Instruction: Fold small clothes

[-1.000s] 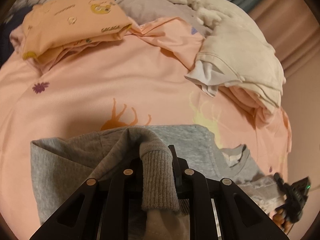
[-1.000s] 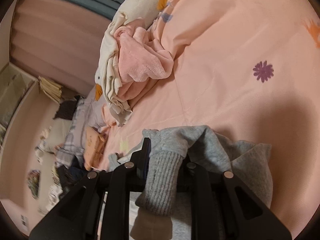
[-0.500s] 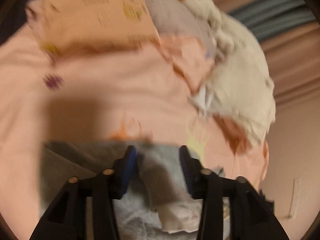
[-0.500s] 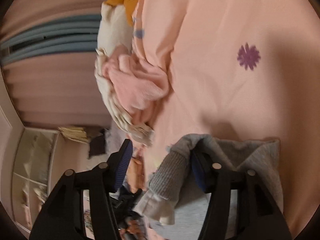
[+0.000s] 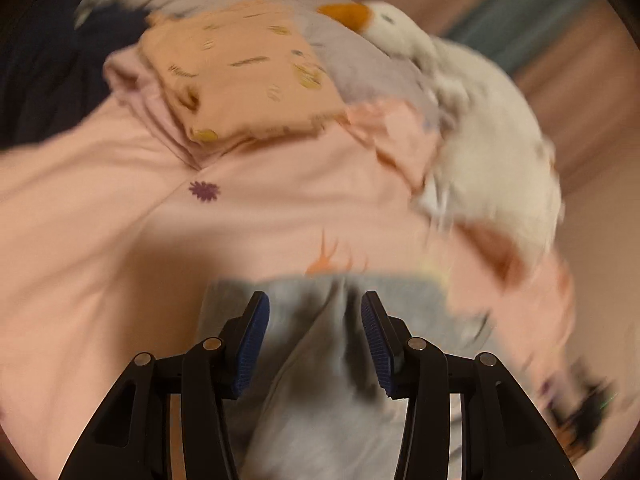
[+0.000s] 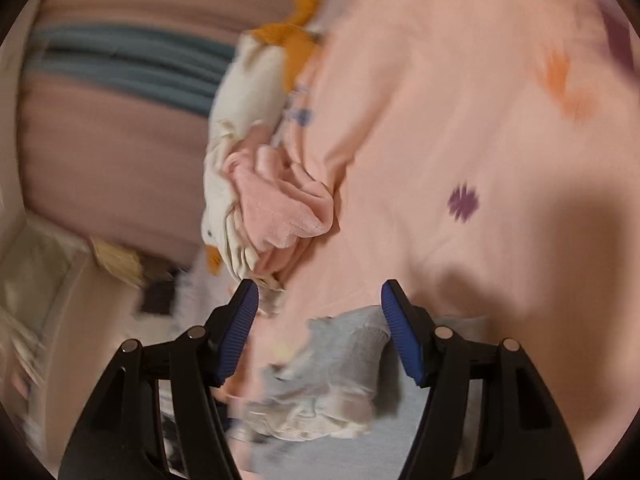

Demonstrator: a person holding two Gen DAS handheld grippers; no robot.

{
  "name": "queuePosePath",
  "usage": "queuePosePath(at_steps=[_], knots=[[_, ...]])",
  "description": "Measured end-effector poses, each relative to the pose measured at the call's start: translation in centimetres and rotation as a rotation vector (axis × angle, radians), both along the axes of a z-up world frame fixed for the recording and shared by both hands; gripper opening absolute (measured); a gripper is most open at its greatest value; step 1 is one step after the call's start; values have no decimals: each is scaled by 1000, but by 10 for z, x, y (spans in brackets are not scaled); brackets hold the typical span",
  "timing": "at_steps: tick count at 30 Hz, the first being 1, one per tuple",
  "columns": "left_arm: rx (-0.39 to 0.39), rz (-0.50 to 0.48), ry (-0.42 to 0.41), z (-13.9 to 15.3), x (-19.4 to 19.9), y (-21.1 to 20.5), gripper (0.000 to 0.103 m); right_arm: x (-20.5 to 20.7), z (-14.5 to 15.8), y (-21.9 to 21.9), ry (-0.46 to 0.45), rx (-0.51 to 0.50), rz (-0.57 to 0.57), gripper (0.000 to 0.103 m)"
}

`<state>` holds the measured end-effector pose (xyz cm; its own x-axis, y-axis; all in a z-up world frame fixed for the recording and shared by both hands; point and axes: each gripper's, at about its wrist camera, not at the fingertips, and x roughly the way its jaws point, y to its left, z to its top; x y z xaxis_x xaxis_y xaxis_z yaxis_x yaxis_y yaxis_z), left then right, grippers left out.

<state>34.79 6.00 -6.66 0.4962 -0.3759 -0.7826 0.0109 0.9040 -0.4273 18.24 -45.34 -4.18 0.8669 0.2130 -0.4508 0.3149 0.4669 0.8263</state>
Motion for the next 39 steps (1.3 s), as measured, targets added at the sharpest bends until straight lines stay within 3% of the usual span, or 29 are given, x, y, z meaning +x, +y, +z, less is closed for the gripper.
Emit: queuePosePath(at_steps=[3,4,5,7,13,17,20,23,28,32,34,39], knots=[[151,-110,-79,2,-26,-21,46,-4,27,41,3,-265,170,51],[199,-134,-97,1,-33,-29,46,-3,32,61,31,-366,237,41],[239,-153,-109,0,-38,-35,46,-3,33,72,50,-414,273,32],[285,-183,-117,-2,-45,-41,46,-4,30,93,117,-493,339,28],[332,-352,-93,-12,-54,-70,46,-13,2,118,182,-496,499,26],[316,-407,-43,-17,-40,-94,46,12,-12,126,195,-441,539,26],[275,-386,-7,-15,-12,-108,46,39,-15,127,223,-450,530,26],[197,-299,-65,1,18,-110,46,77,-11,116,194,-443,478,24],[140,-131,-120,23,43,-100,46,116,9,96,140,-472,324,29],[172,-141,-184,33,22,-87,46,98,35,84,70,-479,278,31],[175,-138,-180,33,11,-72,46,78,41,78,64,-483,279,41],[149,-174,-145,19,-19,-41,46,29,42,86,56,-492,381,42]])
